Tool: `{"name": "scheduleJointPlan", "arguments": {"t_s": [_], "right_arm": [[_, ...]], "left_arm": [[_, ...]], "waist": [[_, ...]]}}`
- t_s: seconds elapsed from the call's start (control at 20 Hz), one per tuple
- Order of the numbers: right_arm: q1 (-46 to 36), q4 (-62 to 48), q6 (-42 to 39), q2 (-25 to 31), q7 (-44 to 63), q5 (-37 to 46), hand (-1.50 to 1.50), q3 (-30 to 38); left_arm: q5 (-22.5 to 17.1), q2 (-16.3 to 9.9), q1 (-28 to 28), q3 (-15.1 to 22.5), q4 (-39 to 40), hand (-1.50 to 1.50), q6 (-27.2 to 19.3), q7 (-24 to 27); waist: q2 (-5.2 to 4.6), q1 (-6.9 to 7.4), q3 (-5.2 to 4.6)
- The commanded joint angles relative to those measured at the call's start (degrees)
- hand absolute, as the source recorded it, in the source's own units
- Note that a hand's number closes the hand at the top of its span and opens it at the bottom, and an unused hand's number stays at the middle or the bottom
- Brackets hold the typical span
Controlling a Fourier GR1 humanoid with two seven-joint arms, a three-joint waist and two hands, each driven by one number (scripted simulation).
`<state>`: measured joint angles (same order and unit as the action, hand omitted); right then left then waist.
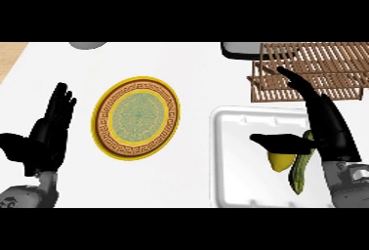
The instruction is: Pick the lemon from the tray and place it in the tiered shelf
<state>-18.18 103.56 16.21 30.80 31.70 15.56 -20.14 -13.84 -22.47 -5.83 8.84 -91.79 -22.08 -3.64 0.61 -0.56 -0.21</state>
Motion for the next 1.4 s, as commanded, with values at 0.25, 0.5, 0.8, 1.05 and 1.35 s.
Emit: {"name": "scheduleJointPlan", "arguments": {"t_s": [0.25, 0.5, 0.8, 1.05, 1.35], "right_arm": [[-11.98, 4.47, -22.38, 6.35, 30.61, 8.03, -1.50, -13.76], [-17.94, 0.02, -33.94, 4.49, 41.94, 11.27, -1.50, -20.70], [-22.51, -9.48, -36.59, -3.21, 48.51, 13.07, -1.50, -22.83], [-22.78, -17.27, -37.47, -6.02, 48.87, 17.55, -1.50, -26.92], [-20.81, -22.86, -41.80, -4.01, 50.25, 18.93, -1.50, -27.70]], "left_arm": [[0.84, -0.31, 1.18, 1.76, -2.37, 0.00, 0.87, -1.73], [-0.50, -0.73, -1.31, -0.27, -1.38, 0.00, 2.08, -1.54], [1.09, 0.33, -1.77, 0.66, -1.25, 0.00, 0.80, -2.53], [0.38, 0.20, -0.96, 0.15, -2.17, 0.00, 1.74, -2.34], [0.97, 0.40, -0.43, -0.01, -2.76, 0.00, 0.67, -3.46]], "waist": [[0.03, 2.50, -0.28], [-0.40, 2.41, -0.25], [-0.56, 1.88, -0.02], [-0.62, 2.04, 0.02], [-0.39, 0.88, 0.01]]}}
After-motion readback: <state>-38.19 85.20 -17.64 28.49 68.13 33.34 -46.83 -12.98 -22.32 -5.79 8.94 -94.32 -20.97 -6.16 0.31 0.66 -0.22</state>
